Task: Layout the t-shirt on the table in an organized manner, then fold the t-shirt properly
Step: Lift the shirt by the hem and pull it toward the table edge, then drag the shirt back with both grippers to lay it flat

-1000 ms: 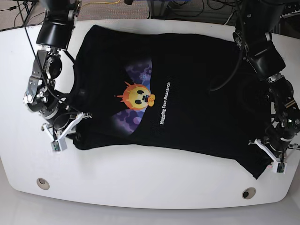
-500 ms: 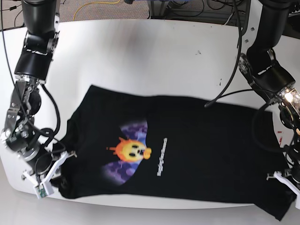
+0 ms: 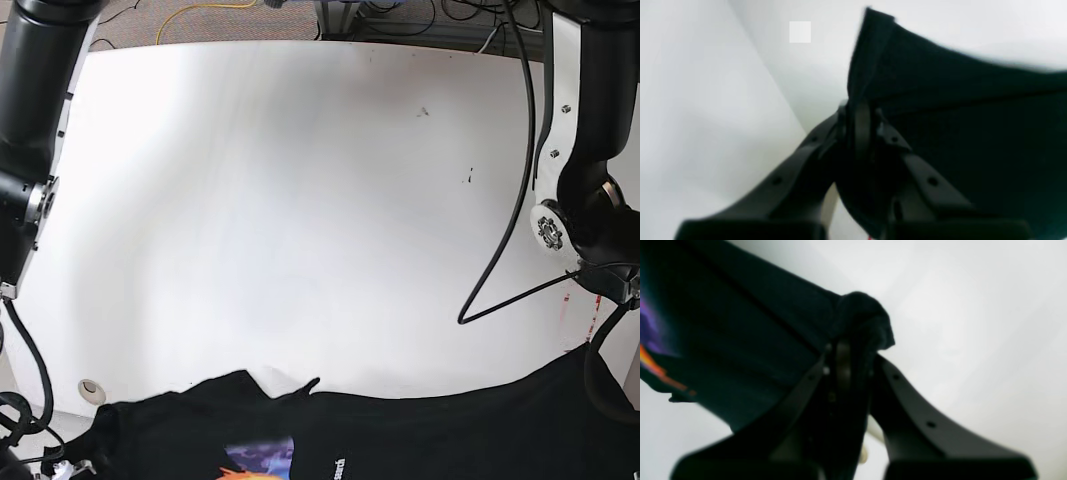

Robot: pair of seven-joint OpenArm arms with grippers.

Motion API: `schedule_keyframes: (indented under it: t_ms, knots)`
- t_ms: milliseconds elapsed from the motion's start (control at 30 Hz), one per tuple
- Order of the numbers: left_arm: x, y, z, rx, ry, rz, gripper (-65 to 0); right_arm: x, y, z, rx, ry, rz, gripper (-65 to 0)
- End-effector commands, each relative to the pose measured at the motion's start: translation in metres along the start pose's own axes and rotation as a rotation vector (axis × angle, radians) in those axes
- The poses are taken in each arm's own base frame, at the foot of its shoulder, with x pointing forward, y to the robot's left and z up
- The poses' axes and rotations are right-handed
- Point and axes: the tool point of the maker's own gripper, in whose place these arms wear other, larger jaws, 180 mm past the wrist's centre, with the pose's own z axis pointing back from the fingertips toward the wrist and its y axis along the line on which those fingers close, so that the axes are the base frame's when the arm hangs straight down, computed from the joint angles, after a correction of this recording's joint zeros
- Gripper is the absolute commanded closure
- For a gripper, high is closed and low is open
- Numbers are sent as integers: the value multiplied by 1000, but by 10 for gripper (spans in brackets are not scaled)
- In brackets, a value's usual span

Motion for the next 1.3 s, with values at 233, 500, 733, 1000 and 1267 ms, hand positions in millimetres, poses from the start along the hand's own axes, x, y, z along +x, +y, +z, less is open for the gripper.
schedule_keyframes:
  t_ms: [233, 500, 733, 1000, 1267]
  knots:
    - [-24, -17, 7, -7, 45, -70, 0, -52, -3, 16, -11, 108, -35, -6]
    - [-109, -47, 25, -66, 213, -126, 0, -150, 50, 49, 49, 248, -127, -6]
    - [-197, -72, 62, -158, 383, -127, 0, -228, 117, 86, 110, 377, -253, -6]
    - [-283, -87, 119, -253, 574, -66, 0, -288, 181, 127, 176, 481, -387, -5]
    - [-333, -83, 165, -269, 713, -37, 0, -315, 218, 153, 223, 554, -448, -5]
